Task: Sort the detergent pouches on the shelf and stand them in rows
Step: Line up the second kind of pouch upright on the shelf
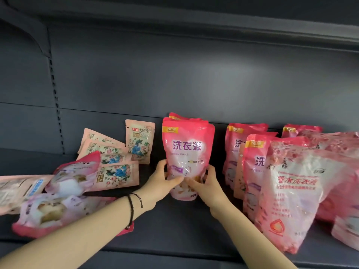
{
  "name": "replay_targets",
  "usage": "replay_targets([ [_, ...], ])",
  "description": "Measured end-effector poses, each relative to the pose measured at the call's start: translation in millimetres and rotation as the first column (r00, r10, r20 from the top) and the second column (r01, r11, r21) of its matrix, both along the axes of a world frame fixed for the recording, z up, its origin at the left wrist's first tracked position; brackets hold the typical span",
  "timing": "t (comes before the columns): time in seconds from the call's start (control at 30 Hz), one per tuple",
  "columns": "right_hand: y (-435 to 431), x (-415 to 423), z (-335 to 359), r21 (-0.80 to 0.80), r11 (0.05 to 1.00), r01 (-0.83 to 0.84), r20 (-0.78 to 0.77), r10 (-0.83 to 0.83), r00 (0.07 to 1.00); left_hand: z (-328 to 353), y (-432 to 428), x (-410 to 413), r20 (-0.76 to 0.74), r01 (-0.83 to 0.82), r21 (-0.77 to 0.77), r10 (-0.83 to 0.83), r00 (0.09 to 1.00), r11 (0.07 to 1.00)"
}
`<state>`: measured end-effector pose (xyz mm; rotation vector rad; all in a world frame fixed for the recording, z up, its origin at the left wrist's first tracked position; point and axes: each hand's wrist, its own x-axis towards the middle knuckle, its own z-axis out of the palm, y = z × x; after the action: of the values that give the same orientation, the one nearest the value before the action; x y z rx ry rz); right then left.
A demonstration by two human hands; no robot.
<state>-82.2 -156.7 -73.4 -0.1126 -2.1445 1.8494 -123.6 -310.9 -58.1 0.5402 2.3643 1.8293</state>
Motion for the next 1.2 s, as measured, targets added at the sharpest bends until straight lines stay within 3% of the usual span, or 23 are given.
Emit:
replay_targets([
  [0.3,11.3,-6.8,0.4,0.068,0.995,0.067,-0.007,-0.066,0.998,-7.8,16.5,-6.8,-0.105,-0.018,0.003,0.019,0.994,1.000],
  [0.37,11.6,-0.3,5.1,0.146,0.986,0.076,0.036,-0.082,0.996,-9.3,12.2,-9.4,-0.105,0.028,-0.053,-0.033,0.994,0.998],
  [0.43,12.4,7.8,12.3,0.326,0.941,0.093,0.088,-0.128,0.988,-9.0,6.1,-11.4,-0.109,0.045,-0.161,-0.064,0.992,0.986],
  [0.47,13.2,12.0,17.2,0.495,0.864,0.092,0.111,-0.168,0.980,-7.2,2.1,-11.5,-0.105,0.041,-0.217,-0.065,0.992,0.975],
  [0.53,12.7,21.8,29.5,0.811,0.585,0.031,0.150,-0.258,0.954,0.6,-8.8,-10.7,-0.118,0.024,-0.349,-0.069,0.991,0.937],
  [0.57,10.0,26.1,36.8,0.891,0.454,-0.014,0.157,-0.277,0.948,6.3,-16.2,-9.0,-0.154,0.008,-0.433,-0.083,0.985,0.902],
  [0.63,-0.9,31.6,52.9,0.943,0.299,-0.146,0.221,-0.234,0.947,19.7,-34.5,-4.0,-0.320,-0.086,-0.636,-0.160,0.934,0.767],
  [0.67,-7.6,32.2,60.2,0.952,0.222,-0.212,0.258,-0.202,0.945,26.4,-44.5,-2.5,-0.450,-0.203,-0.725,-0.229,0.863,0.658],
  [0.73,-20.7,30.6,72.4,0.964,0.051,-0.261,0.266,-0.135,0.955,39.8,-65.8,-1.0,-0.645,-0.474,-0.757,-0.405,0.647,0.449],
  [0.8,-33.2,29.0,82.9,0.967,-0.104,-0.234,0.224,-0.093,0.970,52.2,-88.6,0.8,-0.683,-0.597,-0.719,-0.517,0.516,0.355],
  [0.87,-44.4,28.2,90.8,0.972,-0.173,-0.157,0.149,-0.057,0.987,61.5,-114.1,2.2,-0.679,-0.621,-0.710,-0.555,0.481,0.332],
  [1.0,-70.5,25.0,92.9,0.966,-0.255,-0.032,0.043,0.038,0.998,67.1,-169.9,0.5,-0.673,-0.625,-0.716,-0.546,0.499,0.312],
  [1.2,-130.7,14.2,96.0,0.954,-0.299,0.006,0.030,0.114,0.993,65.9,-251.1,-14.1,-0.660,-0.612,-0.735,-0.513,0.549,0.290],
])
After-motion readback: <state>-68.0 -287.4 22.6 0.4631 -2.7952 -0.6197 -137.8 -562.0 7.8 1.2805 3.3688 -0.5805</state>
